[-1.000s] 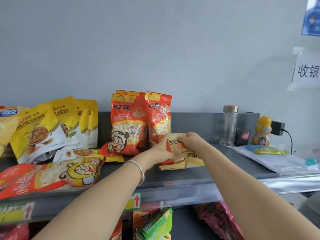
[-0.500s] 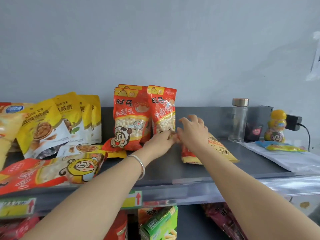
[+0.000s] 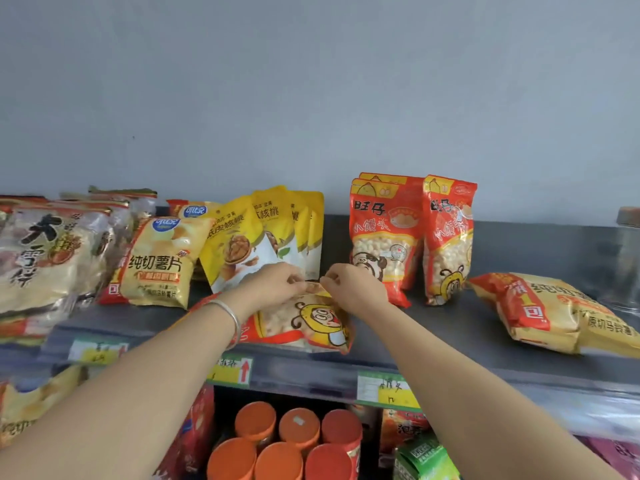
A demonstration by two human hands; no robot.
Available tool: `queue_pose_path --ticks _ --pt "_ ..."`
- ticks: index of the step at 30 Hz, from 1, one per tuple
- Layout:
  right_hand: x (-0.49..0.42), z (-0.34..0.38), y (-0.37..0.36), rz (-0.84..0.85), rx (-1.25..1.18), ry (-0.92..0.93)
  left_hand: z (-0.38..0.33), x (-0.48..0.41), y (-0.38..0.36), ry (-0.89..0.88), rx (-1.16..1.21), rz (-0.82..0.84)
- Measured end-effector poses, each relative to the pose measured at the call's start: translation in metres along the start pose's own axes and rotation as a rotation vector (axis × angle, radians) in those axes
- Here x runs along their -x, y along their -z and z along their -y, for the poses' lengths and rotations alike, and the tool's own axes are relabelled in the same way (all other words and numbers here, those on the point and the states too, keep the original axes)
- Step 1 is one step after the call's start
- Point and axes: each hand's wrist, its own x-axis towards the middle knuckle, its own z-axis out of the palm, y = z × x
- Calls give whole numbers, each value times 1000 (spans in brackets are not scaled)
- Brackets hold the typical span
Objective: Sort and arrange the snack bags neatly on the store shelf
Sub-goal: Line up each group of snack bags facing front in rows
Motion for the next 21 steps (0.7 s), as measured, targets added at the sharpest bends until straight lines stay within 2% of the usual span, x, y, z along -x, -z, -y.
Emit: queue_pose_path --ticks 6,11,17,21 --pt "-13 35 -11 219 116 -31 39 17 -5 5 62 8" --pt "-21 64 -17 394 172 4 45 19 -16 27 67 -68" --pt "-17 73 -23 436 194 -6 46 24 -17 41 80 -114" --pt "-16 70 -25 431 192 -40 41 30 -16 53 -26 -173"
